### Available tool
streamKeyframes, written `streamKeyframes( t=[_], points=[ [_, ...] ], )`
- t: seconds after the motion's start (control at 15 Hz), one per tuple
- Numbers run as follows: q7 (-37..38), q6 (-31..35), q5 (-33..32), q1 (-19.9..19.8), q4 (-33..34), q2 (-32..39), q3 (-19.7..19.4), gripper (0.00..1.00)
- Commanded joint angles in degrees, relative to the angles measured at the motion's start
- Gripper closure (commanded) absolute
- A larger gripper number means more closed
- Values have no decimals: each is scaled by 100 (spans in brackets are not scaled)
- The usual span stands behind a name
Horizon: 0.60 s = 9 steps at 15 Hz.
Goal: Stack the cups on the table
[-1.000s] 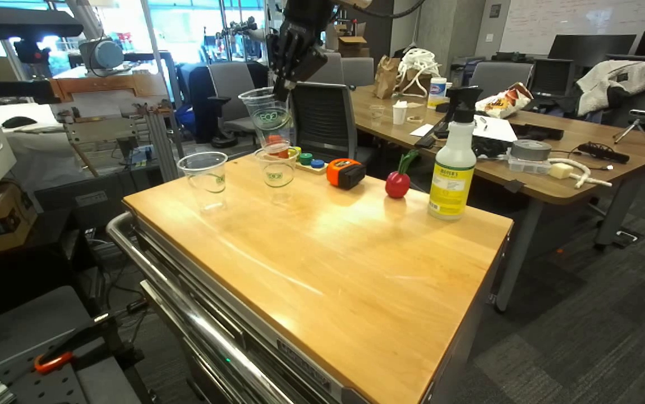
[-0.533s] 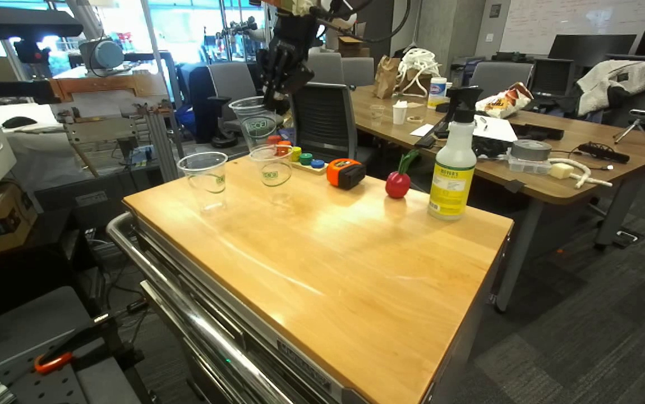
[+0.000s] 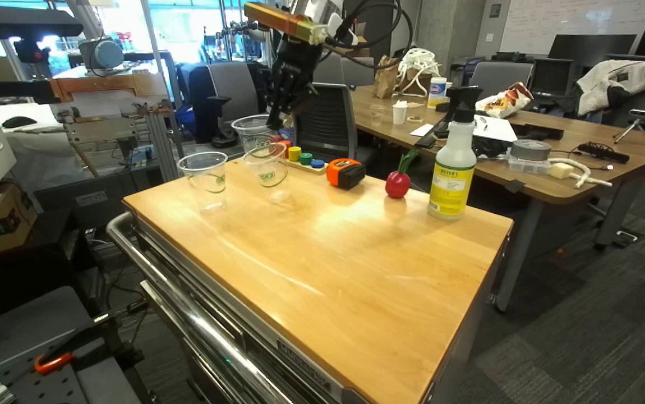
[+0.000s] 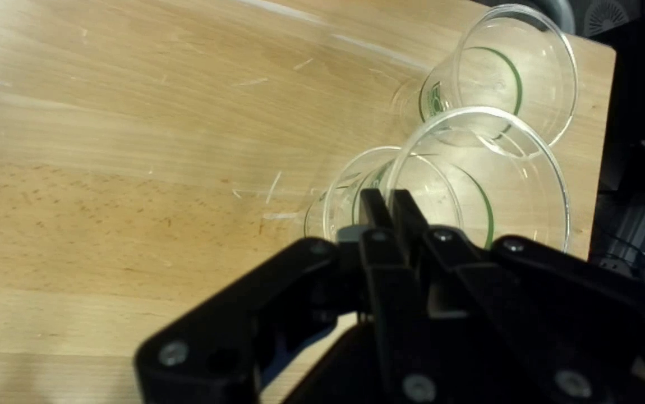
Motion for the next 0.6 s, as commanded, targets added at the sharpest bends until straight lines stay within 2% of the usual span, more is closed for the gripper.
streamKeyframes(
  t=[0.0, 0.2, 0.27, 0.33, 0.4, 0.53],
  points=[
    [-384, 464, -84, -48, -136, 28, 31, 98],
    [-586, 797, -96, -56, -212, 37, 54, 98],
    [-650, 883, -118, -43, -230, 18, 65, 68],
    [-718, 931, -146, -36, -247, -6, 73, 67],
    [-764, 981, -183, -26, -264, -24, 75, 62],
    [-837, 1058, -297, -8, -314, -77, 75, 46]
  ],
)
